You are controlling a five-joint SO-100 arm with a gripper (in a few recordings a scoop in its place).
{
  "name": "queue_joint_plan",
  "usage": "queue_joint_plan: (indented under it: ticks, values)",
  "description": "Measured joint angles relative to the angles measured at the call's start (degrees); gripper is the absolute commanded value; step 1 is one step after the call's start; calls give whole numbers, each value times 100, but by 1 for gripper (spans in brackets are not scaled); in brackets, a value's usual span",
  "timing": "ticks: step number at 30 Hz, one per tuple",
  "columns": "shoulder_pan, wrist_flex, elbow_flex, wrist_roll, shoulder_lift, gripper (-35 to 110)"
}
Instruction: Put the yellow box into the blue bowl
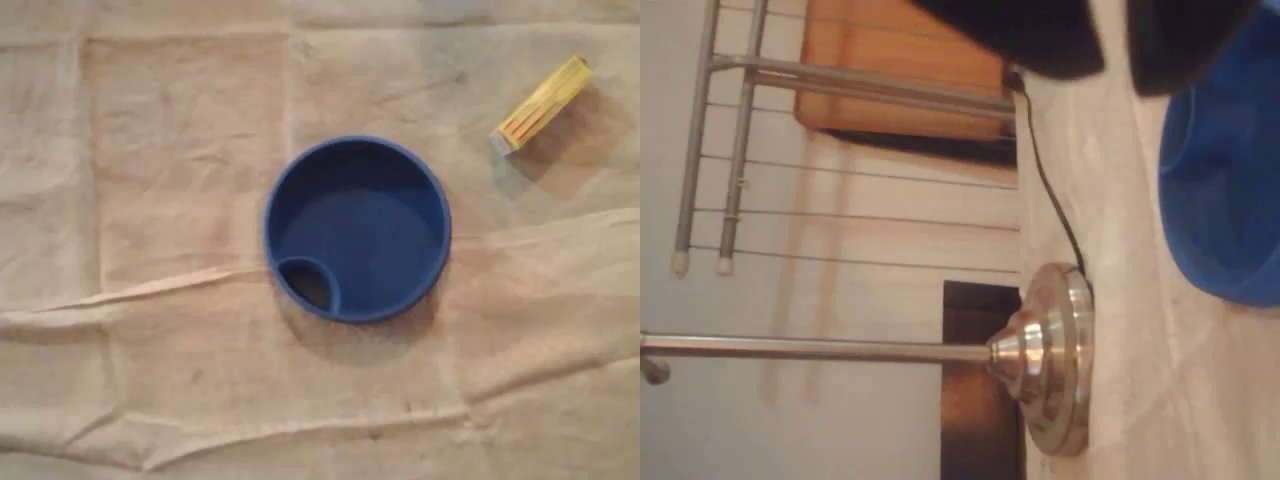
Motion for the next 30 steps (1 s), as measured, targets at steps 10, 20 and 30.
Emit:
queue_joint_plan:
  ticks: [10,20,30]
  values:
    - [-26,-527,18,0,-2101,0]
    - [-35,-2074,26,0,-4403,0]
    - [-606,-2303,79,-1310,-5739,0]
